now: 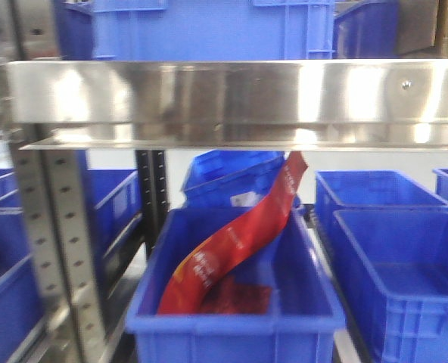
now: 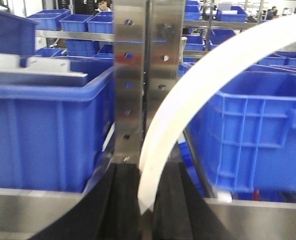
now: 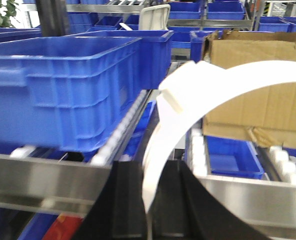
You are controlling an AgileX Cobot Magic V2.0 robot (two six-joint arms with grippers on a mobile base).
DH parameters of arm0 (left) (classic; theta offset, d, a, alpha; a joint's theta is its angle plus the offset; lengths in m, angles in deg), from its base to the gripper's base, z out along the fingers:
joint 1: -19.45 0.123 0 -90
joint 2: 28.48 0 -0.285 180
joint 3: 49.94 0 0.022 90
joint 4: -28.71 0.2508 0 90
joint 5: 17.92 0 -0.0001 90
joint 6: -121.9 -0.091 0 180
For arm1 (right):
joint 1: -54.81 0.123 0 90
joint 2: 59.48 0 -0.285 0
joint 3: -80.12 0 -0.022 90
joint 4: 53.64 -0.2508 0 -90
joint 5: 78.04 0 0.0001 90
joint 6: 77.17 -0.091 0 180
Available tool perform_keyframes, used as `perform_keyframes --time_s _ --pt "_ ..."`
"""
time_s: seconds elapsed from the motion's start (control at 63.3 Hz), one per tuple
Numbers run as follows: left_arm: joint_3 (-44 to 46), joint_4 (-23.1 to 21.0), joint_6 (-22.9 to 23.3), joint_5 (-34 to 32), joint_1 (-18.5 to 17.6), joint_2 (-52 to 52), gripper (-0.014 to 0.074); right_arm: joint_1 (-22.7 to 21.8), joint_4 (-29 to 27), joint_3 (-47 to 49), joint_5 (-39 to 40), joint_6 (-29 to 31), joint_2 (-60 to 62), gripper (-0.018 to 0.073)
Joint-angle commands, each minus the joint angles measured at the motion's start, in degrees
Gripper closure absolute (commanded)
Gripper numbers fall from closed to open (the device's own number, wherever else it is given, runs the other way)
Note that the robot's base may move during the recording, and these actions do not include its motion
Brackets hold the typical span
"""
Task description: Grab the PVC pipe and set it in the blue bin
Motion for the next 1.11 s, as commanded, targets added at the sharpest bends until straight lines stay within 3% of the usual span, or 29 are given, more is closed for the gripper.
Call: perform_keyframes --time_s 0.0,1.091 --pt "0.2 -0.3 0.1 -1.6 0.2 -0.2 0.0707 0.0 0.5 0.1 1.7 0.3 0.2 0.0728" --pt "0.2 -0.3 0.1 -1.6 0.2 -0.2 0.0707 0.0 0.5 0.1 1.7 0.3 0.2 0.0728"
